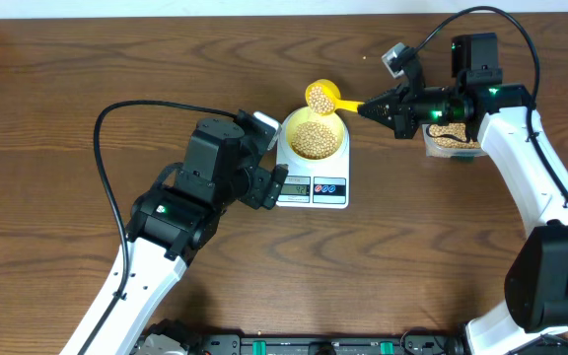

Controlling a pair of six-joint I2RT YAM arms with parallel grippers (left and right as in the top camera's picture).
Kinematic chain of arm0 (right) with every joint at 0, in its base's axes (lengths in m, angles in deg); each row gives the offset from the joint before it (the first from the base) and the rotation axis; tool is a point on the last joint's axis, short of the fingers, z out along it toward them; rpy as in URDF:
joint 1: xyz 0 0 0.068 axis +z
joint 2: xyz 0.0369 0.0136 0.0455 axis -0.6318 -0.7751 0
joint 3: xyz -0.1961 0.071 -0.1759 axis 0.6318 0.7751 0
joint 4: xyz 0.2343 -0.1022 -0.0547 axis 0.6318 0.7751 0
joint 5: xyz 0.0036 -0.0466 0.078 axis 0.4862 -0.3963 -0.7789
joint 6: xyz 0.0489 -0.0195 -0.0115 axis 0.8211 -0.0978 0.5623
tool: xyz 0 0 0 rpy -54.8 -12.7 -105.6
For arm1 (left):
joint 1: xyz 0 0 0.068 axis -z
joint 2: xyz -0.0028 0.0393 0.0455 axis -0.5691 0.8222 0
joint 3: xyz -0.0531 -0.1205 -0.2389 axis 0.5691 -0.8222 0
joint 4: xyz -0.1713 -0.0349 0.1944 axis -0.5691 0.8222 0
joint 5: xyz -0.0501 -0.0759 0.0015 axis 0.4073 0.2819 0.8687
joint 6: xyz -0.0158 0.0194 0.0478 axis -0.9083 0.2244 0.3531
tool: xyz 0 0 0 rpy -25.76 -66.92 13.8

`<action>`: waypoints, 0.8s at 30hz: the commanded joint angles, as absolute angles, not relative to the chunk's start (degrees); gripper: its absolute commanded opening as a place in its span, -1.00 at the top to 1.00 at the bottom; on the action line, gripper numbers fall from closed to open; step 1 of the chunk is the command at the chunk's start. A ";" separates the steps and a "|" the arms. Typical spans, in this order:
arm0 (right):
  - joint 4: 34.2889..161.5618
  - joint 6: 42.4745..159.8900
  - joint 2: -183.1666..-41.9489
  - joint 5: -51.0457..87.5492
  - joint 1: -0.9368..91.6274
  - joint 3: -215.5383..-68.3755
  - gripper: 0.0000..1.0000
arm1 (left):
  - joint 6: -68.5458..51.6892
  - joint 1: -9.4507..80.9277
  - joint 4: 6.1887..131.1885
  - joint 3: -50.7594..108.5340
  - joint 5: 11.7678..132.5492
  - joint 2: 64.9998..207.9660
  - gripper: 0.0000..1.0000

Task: Scoop item into bowl and weigh 50g on scale
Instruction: 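Tilt the scoop with the right gripper to pour beans into the bowl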

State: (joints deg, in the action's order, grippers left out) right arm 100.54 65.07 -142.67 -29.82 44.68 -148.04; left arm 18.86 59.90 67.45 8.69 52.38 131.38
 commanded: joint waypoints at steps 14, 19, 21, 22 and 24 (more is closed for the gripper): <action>100.69 61.40 -143.17 -30.63 44.90 -147.72 0.98 | 19.01 59.77 67.39 8.56 52.92 131.51 -0.73; 100.69 60.33 -143.17 -30.61 44.92 -147.72 0.98 | 19.01 59.77 67.39 8.56 52.92 131.51 -0.73; 100.67 60.11 -143.17 -30.61 44.92 -147.72 0.98 | 19.01 59.77 67.39 8.56 52.90 131.51 -0.73; 100.69 59.98 -143.17 -30.61 44.92 -147.72 0.98 | 19.01 59.77 67.39 8.56 52.92 131.51 -0.73; 100.67 59.96 -143.17 -30.61 44.90 -147.72 0.98 | 19.01 59.77 67.39 8.56 52.92 131.51 -0.73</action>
